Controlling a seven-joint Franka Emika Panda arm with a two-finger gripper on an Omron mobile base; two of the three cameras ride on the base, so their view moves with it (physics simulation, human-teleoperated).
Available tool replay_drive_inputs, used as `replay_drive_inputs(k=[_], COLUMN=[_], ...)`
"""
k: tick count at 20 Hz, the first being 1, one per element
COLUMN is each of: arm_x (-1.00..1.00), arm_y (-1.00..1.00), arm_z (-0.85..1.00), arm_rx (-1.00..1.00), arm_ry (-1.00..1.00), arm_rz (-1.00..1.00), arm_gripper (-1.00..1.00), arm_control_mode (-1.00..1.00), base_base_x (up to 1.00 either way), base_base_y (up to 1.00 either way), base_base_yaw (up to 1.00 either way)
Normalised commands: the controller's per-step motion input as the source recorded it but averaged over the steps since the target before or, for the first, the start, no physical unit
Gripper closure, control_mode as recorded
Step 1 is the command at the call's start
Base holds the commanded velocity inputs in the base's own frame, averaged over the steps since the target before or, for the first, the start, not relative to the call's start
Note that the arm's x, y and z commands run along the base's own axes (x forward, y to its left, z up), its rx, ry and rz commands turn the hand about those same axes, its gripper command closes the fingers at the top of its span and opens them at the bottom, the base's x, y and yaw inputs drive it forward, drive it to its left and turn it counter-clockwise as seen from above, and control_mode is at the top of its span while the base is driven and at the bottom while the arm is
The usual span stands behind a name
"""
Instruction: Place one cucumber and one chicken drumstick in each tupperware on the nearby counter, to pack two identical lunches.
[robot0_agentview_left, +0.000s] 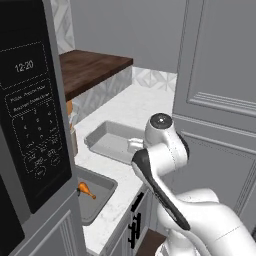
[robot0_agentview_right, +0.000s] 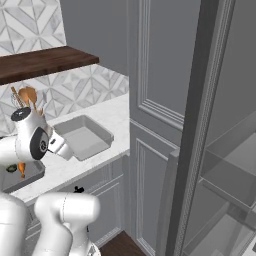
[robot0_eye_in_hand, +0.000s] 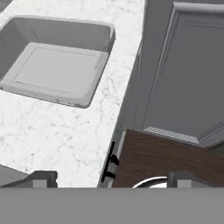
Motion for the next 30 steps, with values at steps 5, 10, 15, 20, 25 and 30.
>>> replay_drive_inputs(k=[5, 10, 15, 20, 25, 30], arm_x=[-0.54, -0.49, -0.42, -0.62, -0.82, -0.29], arm_y=[-0.80, -0.23, -0.18, -0.13, -0.04, 0.03], arm_z=[0.25, 0.51, 0.31, 0.05, 0.00, -0.02], arm_rx=[0.00, 0.00, 0.00, -0.02, -0.08, -0.02], arm_ry=[0.00, 0.02, 0.04, -0.03, -0.17, 0.01], arm_rz=[-0.15, 0.17, 0.39, 0.29, 0.10, 0.00], arm_gripper=[-1.00, -1.00, -1.00, -1.00, -1.00, -1.00], arm_control_mode=[-1.00, -1.00, -1.00, -1.00, -1.00, -1.00], base_base_x=[0.00, 0.00, 0.00, 0.00, 0.00, 0.00], base_base_y=[0.00, 0.00, 0.00, 0.00, 0.00, 0.00], base_base_yaw=[0.00, 0.00, 0.00, 0.00, 0.00, 0.00])
